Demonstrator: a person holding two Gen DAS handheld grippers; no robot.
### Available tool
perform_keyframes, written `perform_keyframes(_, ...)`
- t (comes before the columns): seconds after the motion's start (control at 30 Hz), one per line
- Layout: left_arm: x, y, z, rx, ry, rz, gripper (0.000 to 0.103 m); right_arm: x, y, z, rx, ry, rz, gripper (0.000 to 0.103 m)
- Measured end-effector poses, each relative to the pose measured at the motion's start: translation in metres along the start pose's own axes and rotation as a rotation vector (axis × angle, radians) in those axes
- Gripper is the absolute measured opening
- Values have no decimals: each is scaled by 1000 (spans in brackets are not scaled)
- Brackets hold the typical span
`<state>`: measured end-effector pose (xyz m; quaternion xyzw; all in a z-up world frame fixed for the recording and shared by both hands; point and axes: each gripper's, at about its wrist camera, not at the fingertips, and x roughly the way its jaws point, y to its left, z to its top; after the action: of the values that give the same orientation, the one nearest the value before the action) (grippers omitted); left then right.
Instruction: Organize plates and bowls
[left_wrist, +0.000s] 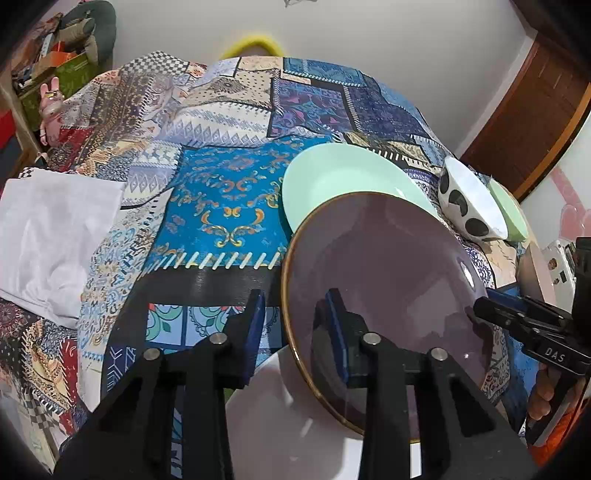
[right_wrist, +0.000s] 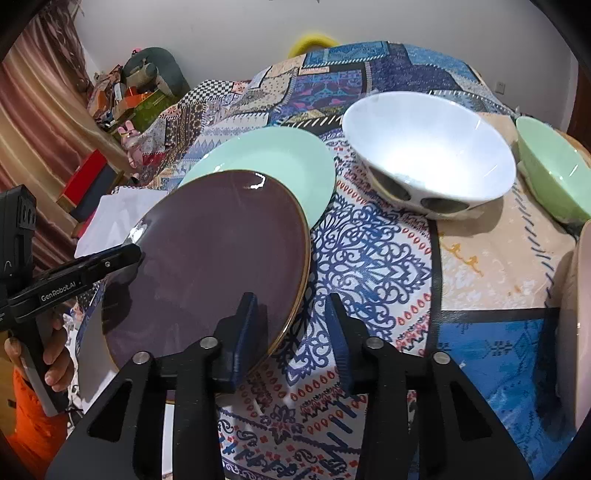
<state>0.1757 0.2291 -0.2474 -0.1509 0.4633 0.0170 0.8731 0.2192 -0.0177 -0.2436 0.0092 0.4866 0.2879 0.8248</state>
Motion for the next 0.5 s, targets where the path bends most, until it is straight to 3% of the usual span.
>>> perform_keyframes(0.2, 5, -2, 1, -3, 22, -33, 27, 5, 4, 1, -5, 8, 19, 25)
perform_keyframes(0.5, 3, -2, 1, 11, 29, -48, 26, 6, 7, 4, -13, -7, 8, 24)
